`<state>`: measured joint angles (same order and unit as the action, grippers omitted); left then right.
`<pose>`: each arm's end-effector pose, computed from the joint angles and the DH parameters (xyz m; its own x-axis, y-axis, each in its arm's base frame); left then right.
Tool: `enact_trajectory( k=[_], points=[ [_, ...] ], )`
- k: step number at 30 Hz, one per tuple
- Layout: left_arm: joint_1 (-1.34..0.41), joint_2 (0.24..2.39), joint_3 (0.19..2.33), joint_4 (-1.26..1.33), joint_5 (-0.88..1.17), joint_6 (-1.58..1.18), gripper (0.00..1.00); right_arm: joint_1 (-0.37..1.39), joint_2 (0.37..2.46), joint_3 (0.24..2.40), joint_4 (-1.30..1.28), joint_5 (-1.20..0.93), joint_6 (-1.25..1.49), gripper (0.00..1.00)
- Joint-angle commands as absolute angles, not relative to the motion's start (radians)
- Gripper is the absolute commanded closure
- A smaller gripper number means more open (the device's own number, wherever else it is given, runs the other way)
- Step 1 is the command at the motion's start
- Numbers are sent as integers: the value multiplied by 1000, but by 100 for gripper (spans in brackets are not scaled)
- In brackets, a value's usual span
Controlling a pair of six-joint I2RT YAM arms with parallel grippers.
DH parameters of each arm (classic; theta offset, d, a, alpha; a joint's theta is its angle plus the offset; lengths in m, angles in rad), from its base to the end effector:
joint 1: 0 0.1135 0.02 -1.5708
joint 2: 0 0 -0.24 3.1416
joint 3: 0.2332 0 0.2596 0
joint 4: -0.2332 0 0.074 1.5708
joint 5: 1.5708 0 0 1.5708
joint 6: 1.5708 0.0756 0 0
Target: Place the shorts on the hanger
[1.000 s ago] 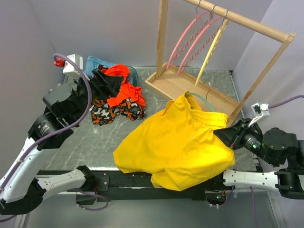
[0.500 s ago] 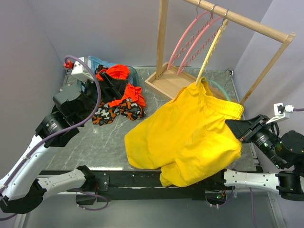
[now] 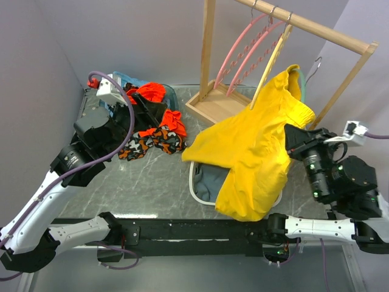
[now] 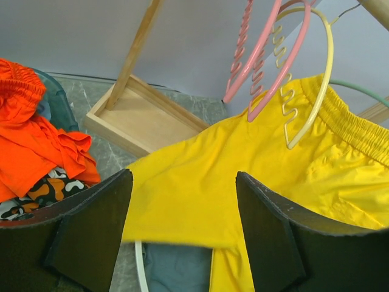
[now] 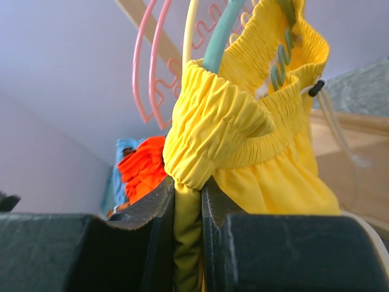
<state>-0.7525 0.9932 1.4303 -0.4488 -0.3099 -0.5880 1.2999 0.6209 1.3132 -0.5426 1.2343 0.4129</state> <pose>0.1898 -0.1461 0.4741 -0.2447 -0.4946 -0.8340 0.3516 0.7563 -0.5517 0.0898 0.0568 0.4753 0.0091 0.5280 -0.8492 -0.0786 0.8470 0.5257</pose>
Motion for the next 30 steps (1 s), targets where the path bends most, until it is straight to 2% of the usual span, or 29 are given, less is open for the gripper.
enact_trajectory(
  k=[1, 4, 6, 11, 30],
  points=[
    [-752, 999, 1424, -400, -284, -601, 26, 1292, 656, 1241, -24, 1385, 76, 100],
    [-752, 1008, 1428, -402, -279, -604, 27, 1256, 707, 1236, 95, 1375, -40, 100],
    [-752, 1008, 1431, -403, -276, -606, 27, 1224, 756, 1282, 8, 1350, 32, 100],
    [-752, 1008, 1430, -405, -279, -606, 27, 1005, 825, 1348, -245, 1168, 241, 100],
    [-753, 1042, 1460, -426, -281, -589, 27, 813, 903, 1404, -83, 1111, 78, 100]
  ],
)
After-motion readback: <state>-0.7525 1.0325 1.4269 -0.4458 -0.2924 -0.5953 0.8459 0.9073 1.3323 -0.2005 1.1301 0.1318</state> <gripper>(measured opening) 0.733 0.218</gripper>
